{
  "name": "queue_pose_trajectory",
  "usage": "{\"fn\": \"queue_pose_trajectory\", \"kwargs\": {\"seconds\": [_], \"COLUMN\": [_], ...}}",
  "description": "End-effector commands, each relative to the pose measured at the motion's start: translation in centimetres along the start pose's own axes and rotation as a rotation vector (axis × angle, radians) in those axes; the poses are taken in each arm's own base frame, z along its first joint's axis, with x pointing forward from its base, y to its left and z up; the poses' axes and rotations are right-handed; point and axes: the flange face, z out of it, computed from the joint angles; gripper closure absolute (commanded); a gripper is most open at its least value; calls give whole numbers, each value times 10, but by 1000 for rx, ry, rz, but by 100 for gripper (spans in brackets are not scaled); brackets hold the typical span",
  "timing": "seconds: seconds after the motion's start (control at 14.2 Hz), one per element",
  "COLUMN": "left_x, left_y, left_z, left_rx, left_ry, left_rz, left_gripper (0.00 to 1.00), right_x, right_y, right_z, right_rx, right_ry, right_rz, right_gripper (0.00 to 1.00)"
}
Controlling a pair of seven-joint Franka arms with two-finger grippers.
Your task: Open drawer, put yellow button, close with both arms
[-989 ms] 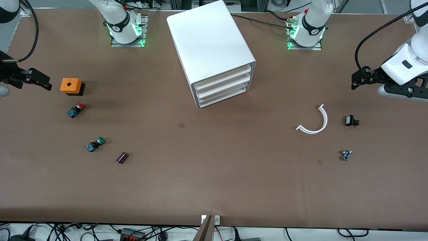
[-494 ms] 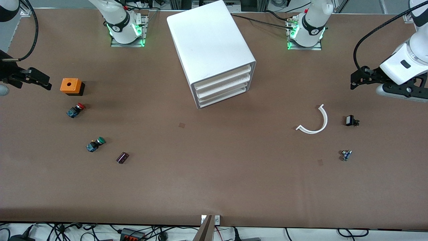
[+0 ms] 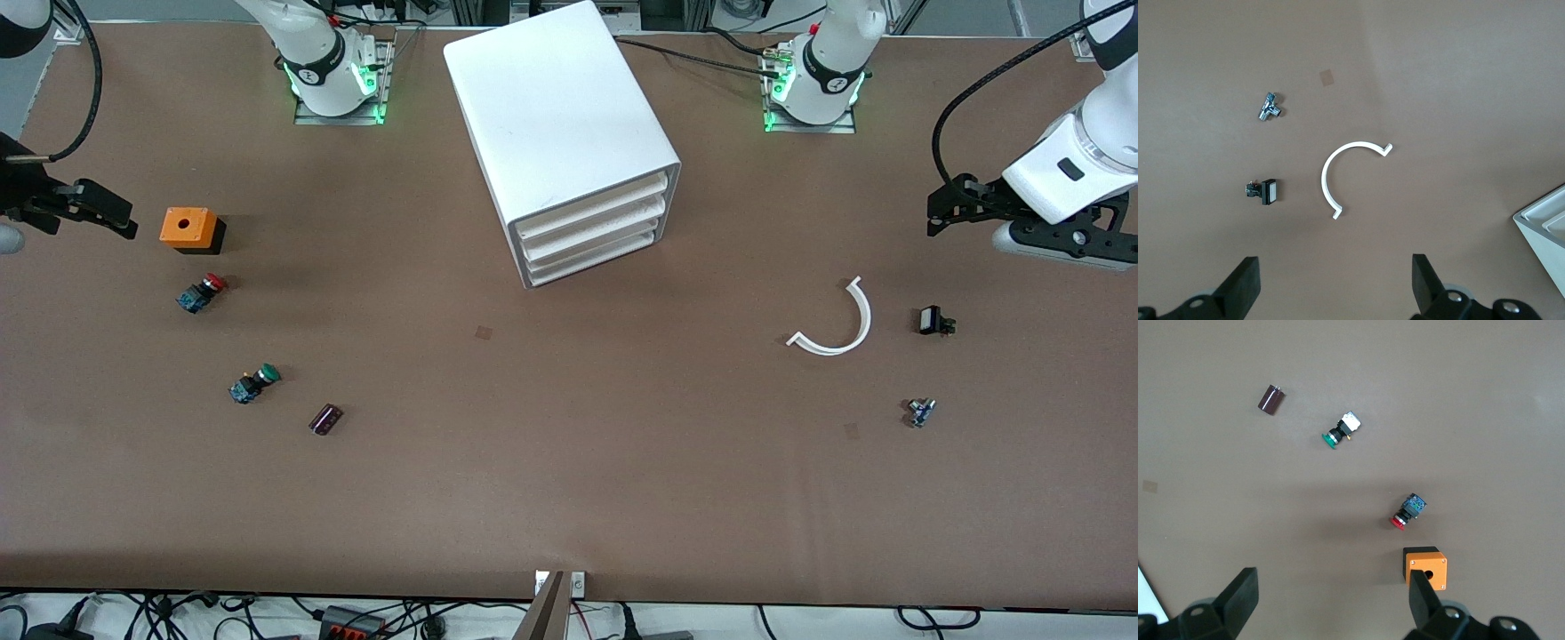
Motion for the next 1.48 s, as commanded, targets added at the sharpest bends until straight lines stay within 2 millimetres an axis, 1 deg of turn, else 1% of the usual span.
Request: {"fn": "queue_pose_trajectory", "kwargs": {"seconds": [0.0,0.64,1.41], "left_x": [-5,-5,-5], "left_y": [2,2,2], "left_z": [-8,-7,-7], "left_rx": [-6,-7,-7], "left_ry": [0,-2,-2], "left_rz": [10,10,9], "left_gripper": [0,0,0], "right_x": [-6,-2,-3], "right_y": [-5,-15,-11], "right_z": [-2,0,0], "right_rx": [-5,-4,-4], "right_ry": [2,11,11], "right_rz": [-1,-15,-9], "right_gripper": [0,0,0]}}
